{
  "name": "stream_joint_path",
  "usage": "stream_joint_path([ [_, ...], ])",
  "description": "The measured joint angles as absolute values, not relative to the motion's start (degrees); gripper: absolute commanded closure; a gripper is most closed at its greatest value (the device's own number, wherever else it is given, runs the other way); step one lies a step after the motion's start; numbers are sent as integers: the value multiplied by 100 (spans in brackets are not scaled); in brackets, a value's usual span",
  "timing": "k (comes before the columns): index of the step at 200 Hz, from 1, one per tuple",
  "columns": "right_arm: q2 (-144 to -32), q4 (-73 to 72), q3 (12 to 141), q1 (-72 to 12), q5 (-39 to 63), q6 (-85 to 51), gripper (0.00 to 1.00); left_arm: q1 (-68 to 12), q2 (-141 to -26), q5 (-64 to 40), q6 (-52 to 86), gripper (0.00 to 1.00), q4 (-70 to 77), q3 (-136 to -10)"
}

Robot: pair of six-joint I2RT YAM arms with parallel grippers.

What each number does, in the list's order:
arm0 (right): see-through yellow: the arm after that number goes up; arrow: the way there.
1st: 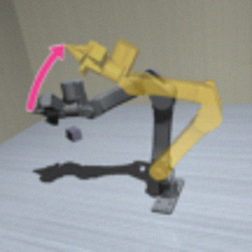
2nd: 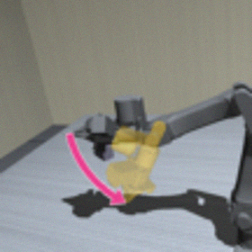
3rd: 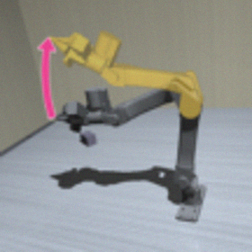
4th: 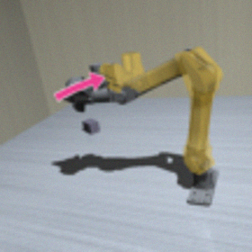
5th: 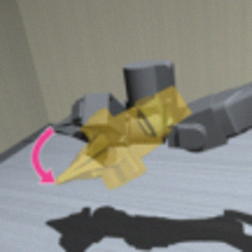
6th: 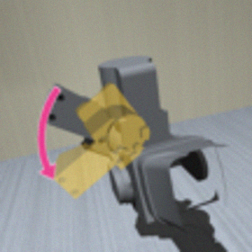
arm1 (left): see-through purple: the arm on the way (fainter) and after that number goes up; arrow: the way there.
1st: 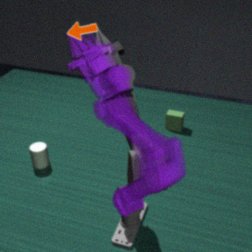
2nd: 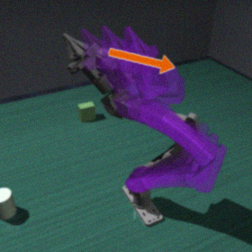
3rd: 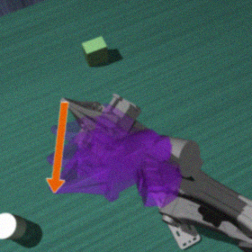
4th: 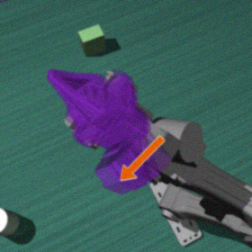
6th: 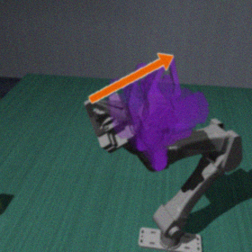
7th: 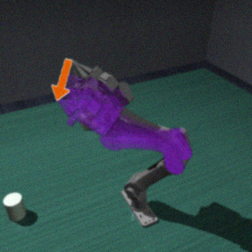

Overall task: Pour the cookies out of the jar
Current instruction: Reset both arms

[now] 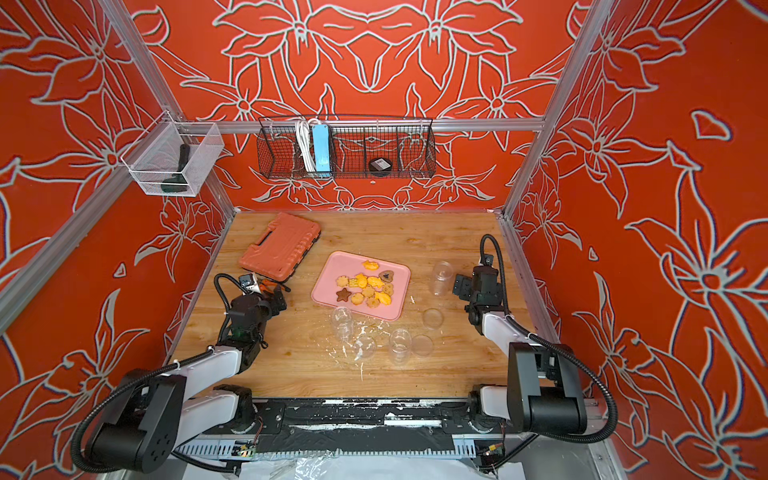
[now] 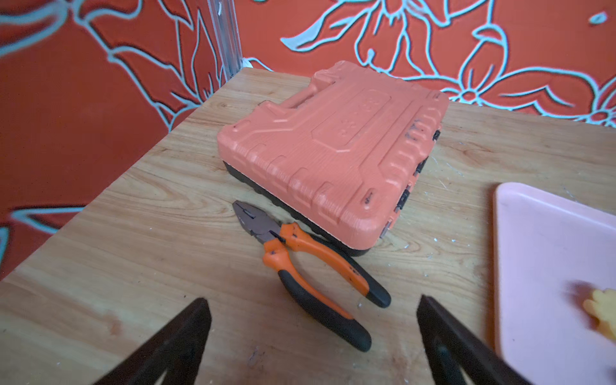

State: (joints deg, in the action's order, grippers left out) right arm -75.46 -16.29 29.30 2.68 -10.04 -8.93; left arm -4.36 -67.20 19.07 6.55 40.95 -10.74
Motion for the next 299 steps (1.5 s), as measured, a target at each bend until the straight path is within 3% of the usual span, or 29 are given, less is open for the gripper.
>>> stream_joint_path([
  [71, -7625, -2864, 2327, 268, -913, -760, 1, -412, -7802, 1081, 154, 2, 5664, -1037],
  [141, -7861, -4473, 1487, 58, -355, -287, 1, -412, -7885, 836, 36, 2, 6023, -1022],
  [299, -8005, -4532, 1667, 23, -255, -150, 2, -410, -7885, 819, -1, 2, 6104, -1022],
])
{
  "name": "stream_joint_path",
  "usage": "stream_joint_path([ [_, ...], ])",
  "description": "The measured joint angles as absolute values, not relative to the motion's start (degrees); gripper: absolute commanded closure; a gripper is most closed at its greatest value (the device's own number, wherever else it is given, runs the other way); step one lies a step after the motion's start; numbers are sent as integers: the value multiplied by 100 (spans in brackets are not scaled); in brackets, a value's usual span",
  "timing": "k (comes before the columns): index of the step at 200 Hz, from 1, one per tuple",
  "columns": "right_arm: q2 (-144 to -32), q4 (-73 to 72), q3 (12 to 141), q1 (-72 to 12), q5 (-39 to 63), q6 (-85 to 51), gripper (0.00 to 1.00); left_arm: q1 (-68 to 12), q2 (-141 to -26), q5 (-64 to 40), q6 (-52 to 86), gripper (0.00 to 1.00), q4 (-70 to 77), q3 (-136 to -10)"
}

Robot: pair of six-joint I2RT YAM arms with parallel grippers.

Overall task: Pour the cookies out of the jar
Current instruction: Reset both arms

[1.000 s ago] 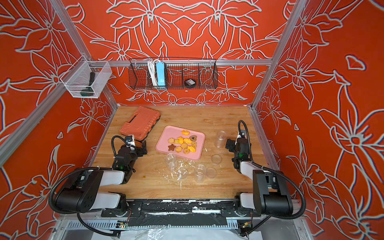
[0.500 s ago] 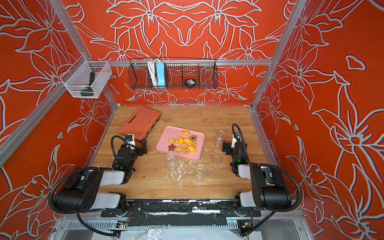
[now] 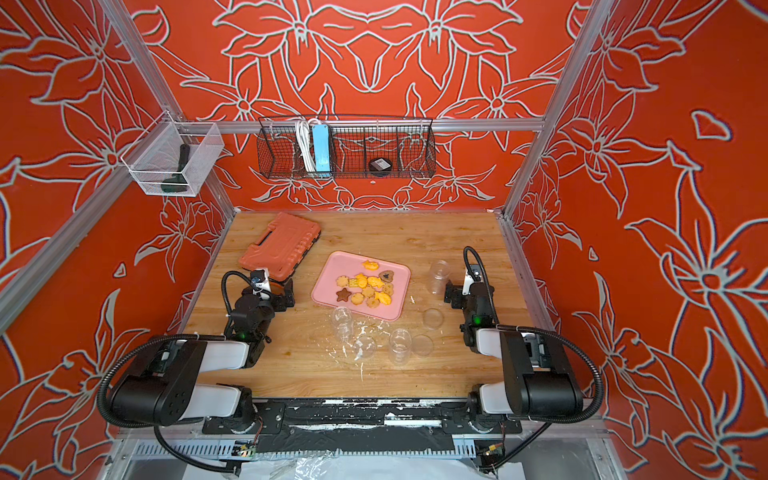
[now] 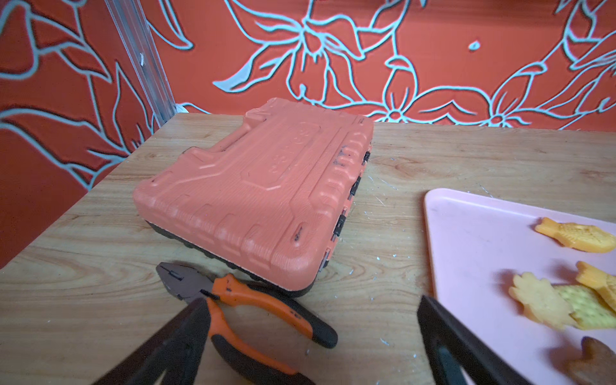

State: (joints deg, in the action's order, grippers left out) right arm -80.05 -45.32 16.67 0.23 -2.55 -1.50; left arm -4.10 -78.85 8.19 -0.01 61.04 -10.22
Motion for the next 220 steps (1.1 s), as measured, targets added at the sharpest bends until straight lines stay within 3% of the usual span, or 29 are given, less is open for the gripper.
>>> stream_joint_path([
  [140, -8088, -4431, 1820, -73, -209, 3, 2, -410, -7885, 816, -1, 2, 6106, -1022],
  [186, -7496, -4047, 1826, -73, -209, 3, 1, -410, -7885, 801, -1, 2, 6106, -1022],
  [220, -8053, -4421, 1817, -73, -220, 1, 2, -410, -7885, 786, -1, 2, 6106, -1022],
])
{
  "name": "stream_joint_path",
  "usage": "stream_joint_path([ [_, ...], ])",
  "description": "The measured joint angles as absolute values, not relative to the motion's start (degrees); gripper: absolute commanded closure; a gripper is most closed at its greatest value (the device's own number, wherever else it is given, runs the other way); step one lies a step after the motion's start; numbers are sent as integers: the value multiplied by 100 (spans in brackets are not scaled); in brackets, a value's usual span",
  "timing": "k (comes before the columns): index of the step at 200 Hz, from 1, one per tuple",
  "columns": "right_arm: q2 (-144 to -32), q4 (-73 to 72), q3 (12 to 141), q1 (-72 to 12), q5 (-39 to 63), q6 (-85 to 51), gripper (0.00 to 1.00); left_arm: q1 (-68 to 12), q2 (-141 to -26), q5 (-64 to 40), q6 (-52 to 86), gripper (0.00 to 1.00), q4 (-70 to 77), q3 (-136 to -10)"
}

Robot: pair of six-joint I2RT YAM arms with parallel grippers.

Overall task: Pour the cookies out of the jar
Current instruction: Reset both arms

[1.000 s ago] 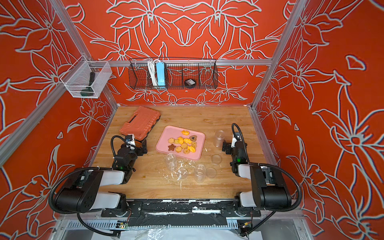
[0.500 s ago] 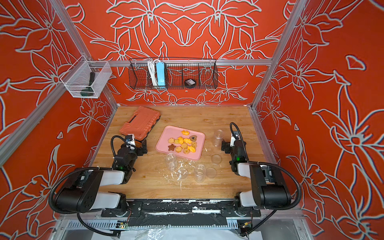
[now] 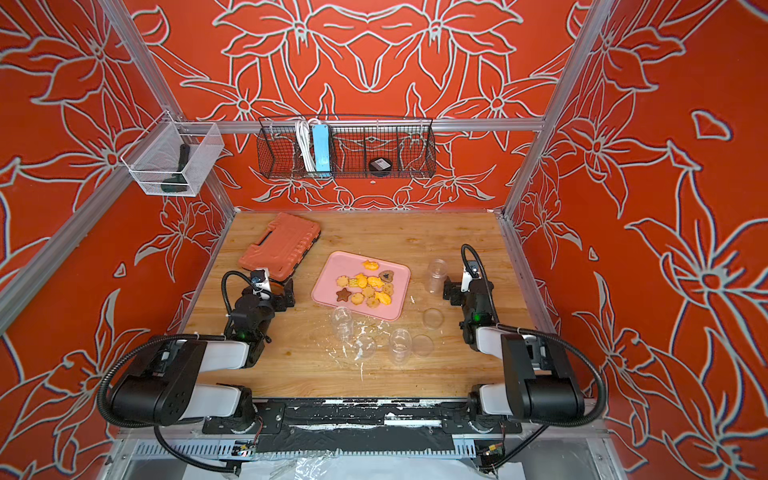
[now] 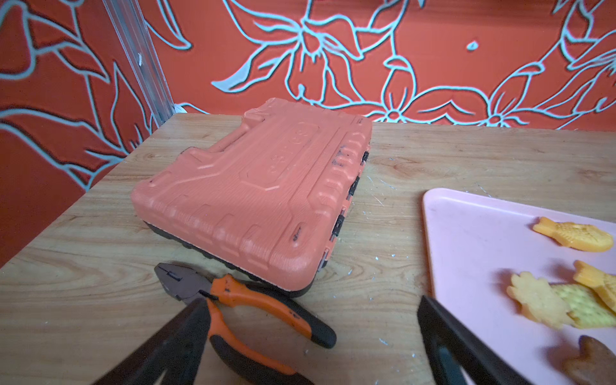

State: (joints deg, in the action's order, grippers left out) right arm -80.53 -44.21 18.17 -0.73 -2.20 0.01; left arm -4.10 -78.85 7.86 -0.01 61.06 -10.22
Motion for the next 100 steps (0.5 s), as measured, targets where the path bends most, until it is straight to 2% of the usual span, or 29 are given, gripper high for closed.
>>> stream_joint_path([
  [100, -8049, -4285, 1933, -73, -207, 3, 1, -410, -7885, 781, -3, 2, 6119, -1022],
])
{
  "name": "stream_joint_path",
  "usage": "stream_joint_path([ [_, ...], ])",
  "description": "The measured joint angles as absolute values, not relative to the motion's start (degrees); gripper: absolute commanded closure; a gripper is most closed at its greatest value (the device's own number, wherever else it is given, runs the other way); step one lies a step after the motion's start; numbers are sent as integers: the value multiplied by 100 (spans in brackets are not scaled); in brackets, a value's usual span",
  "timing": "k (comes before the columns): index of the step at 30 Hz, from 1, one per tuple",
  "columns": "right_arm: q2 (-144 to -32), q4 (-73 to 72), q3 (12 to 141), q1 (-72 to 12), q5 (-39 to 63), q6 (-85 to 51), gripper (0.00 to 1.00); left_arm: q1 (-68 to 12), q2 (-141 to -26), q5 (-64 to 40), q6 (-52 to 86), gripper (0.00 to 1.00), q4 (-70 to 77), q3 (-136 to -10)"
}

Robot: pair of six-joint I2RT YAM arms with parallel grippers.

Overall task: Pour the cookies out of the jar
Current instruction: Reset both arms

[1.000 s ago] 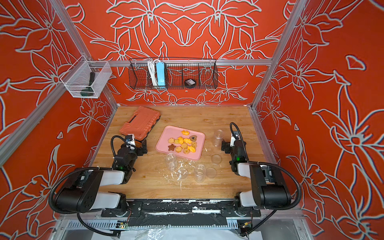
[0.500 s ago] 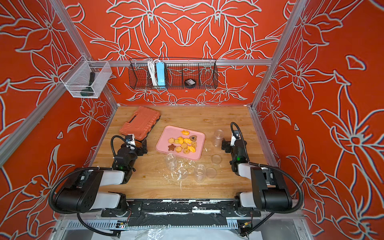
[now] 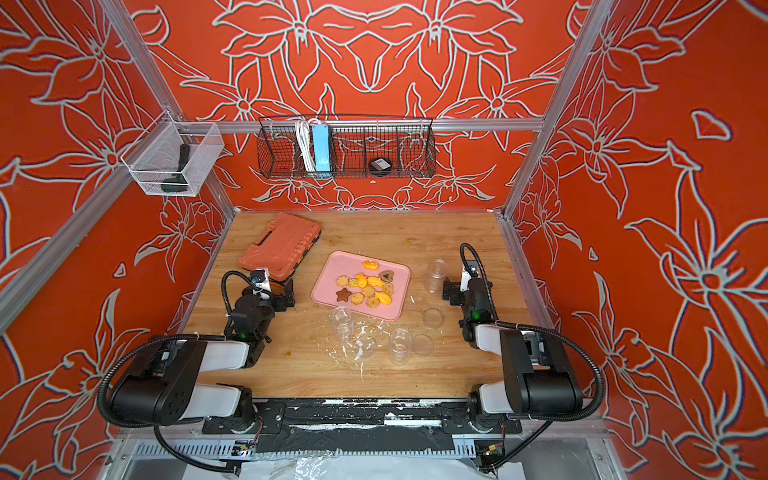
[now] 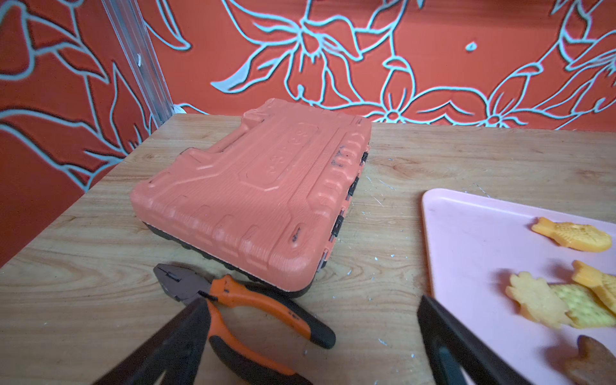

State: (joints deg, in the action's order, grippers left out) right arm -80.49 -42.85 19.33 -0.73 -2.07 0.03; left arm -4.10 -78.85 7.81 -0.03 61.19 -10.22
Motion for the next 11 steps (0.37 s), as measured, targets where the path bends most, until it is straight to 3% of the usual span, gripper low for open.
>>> stream_joint_path([
  [11, -8106, -4270, 1933, -89, -204, 47, 1, -410, -7885, 781, -1, 2, 6130, -1022],
])
